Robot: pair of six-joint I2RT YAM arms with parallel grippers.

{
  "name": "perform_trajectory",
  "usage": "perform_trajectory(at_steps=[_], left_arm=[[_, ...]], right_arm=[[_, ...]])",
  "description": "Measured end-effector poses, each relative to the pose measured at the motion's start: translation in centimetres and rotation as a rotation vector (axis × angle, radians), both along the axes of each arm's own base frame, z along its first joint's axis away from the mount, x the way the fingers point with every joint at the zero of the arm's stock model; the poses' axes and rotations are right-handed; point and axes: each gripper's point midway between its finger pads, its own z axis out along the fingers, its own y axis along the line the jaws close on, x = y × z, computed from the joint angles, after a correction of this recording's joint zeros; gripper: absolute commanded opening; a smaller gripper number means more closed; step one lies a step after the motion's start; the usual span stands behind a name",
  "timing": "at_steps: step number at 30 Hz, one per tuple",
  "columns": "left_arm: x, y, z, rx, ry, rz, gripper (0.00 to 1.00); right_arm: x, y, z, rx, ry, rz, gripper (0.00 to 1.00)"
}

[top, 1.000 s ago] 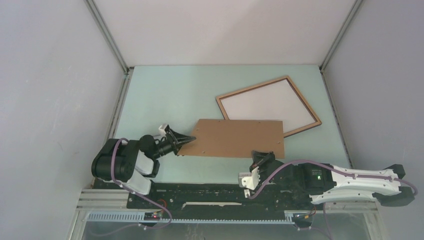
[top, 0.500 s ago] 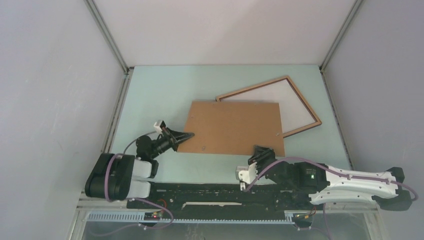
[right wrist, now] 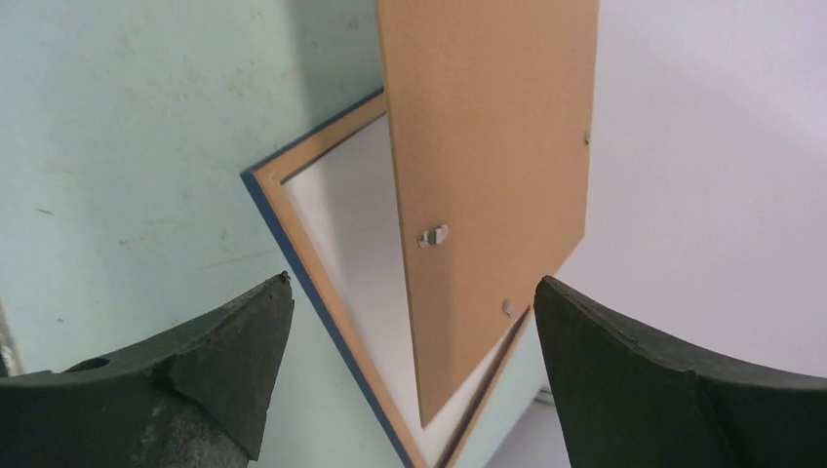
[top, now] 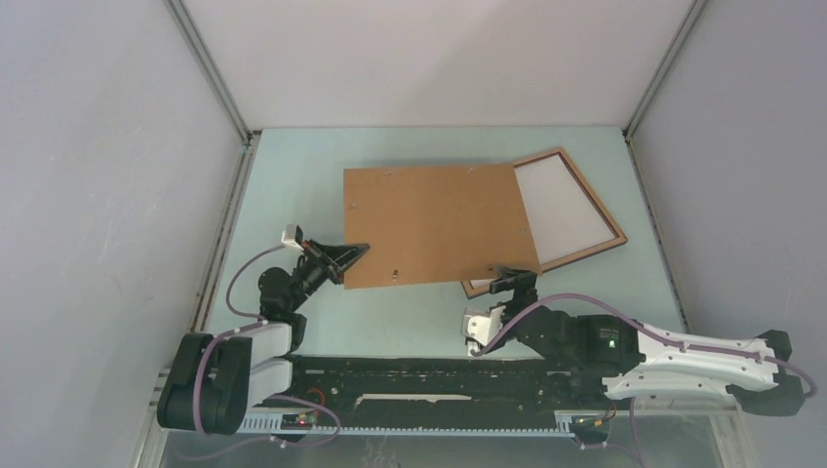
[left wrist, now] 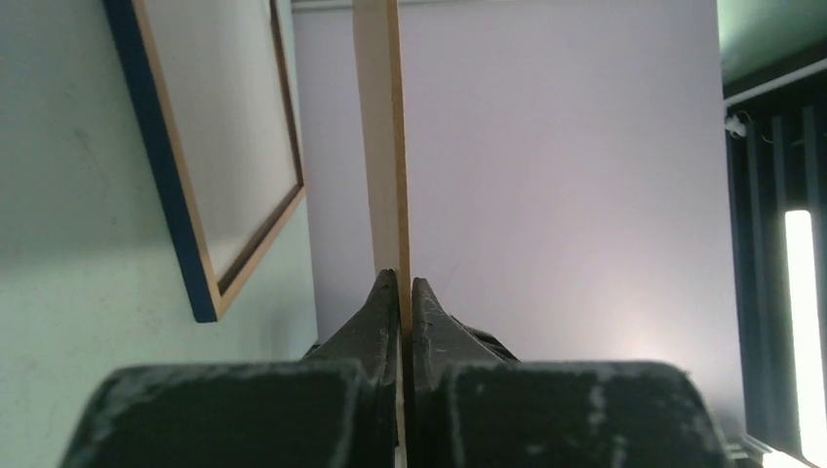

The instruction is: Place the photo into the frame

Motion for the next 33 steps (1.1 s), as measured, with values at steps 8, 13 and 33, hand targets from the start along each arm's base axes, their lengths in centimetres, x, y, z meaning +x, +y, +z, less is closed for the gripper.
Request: perform_trajectory(at_steps=[8, 13, 33], left_arm=[[1.1, -0.2, -2.0, 0.079, 0.024, 0.064, 0.00], [0.9, -1.6, -3.3, 0.134, 0.034, 0.069, 0.00], [5.9, -8.5, -6.2, 0.222, 0.073, 0.173, 0.00]], right_arm=[[0.7, -0.4, 5.9, 0.484, 0.147, -0.167, 1.00], [5.6, -3.1, 13.2, 0.938, 0.217, -0.481, 1.00], [25.5, -14.0, 4.6, 1.435, 0.468, -1.213, 0.98]])
